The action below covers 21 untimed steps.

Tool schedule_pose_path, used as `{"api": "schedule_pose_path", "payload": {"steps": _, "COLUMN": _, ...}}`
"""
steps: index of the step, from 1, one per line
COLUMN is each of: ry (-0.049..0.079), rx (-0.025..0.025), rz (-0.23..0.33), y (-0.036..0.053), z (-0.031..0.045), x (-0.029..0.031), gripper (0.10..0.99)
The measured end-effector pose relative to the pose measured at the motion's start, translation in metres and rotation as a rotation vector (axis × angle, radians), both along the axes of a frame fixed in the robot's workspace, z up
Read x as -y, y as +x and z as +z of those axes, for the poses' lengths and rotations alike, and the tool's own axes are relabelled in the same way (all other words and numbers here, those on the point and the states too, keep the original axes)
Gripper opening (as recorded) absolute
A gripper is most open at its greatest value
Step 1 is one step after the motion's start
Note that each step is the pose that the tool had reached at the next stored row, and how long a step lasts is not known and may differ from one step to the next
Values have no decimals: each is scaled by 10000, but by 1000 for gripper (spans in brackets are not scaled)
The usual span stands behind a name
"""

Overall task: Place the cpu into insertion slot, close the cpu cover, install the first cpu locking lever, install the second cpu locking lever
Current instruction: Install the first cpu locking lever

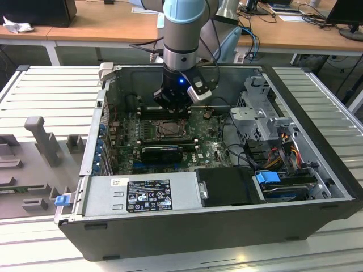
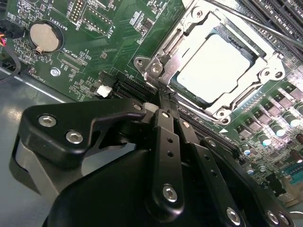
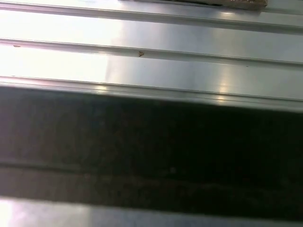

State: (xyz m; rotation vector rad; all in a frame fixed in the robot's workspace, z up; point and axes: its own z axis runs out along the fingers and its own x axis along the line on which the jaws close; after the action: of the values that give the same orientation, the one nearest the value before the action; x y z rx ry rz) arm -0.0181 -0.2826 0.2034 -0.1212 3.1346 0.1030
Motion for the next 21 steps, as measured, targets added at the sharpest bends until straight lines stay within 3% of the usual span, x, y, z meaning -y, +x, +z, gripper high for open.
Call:
{"api": "schedule_pose_path", "payload": {"steps": 8, "ry": 7, "rx": -3, "rz": -5, "y": 2, "z": -20, "x": 0, "gripper": 106}}
{"api": "schedule_pose_path", "payload": {"steps": 13, "ry": 8, "rx": -2, "rz": -3, "y": 3, "z": 124, "x": -1, "gripper": 106}}
{"api": "schedule_pose_path", "payload": {"steps": 21, "ry": 7, "rx": -3, "rz": -4, "y": 3, "z": 126, "x": 57, "gripper": 106}}
